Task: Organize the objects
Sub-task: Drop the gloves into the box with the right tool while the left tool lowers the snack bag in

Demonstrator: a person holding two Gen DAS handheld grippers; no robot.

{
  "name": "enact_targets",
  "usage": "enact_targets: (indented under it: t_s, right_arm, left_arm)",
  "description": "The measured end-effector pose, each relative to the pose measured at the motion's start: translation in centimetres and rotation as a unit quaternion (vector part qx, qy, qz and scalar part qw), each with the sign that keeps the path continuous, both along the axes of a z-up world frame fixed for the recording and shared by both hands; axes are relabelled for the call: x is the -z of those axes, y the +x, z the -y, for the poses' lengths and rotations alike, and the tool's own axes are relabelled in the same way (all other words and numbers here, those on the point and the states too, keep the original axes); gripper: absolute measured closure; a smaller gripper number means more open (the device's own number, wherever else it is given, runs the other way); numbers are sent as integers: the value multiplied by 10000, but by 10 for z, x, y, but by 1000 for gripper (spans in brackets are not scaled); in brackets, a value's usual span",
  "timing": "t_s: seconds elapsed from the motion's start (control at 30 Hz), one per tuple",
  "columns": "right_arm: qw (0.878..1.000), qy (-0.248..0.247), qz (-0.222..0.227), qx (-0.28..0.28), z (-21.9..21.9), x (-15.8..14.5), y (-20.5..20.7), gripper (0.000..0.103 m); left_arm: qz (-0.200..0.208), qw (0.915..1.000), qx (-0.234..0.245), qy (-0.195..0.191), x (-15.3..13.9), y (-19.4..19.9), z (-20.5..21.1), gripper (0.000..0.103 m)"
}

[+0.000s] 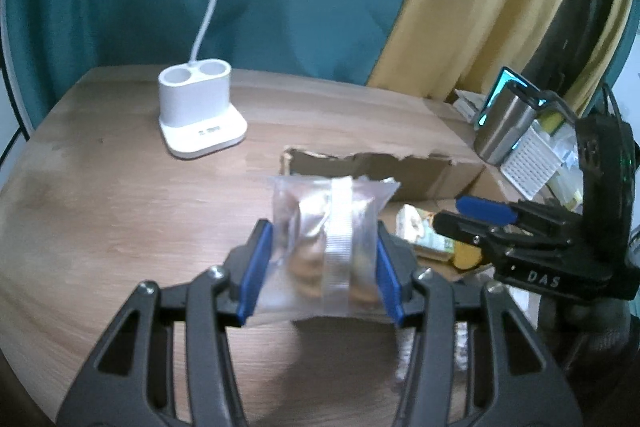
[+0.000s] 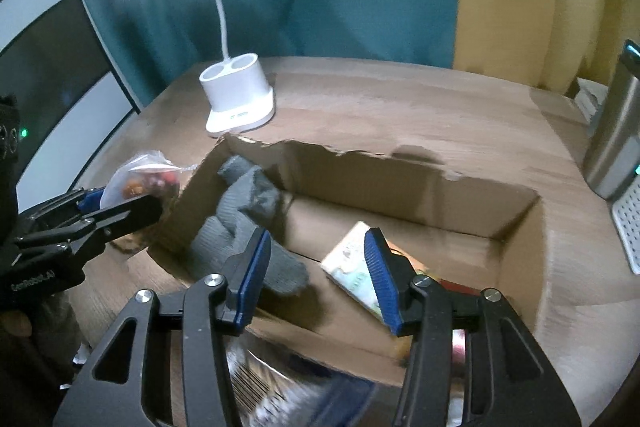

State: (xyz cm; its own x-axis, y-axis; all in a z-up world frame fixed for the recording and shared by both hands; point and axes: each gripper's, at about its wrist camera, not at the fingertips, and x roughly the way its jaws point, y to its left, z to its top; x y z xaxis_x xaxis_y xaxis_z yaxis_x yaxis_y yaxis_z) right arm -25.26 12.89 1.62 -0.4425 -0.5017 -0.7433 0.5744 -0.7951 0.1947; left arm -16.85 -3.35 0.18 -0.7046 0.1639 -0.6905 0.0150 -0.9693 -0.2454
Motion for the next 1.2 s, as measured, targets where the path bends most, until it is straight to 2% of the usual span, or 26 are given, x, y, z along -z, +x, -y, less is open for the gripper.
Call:
enact_targets:
  t_s: [0.77,1.2]
  right_arm:
    - [9988,-289,-97,393,-86,-6,6,51]
    - [9971,-402,-66,637,-112,-4,3,51]
  left_arm:
    - [248,9993,193,-210,14,-29,-63,53]
    - [480,9981,246,-306,31,-44,-75,53]
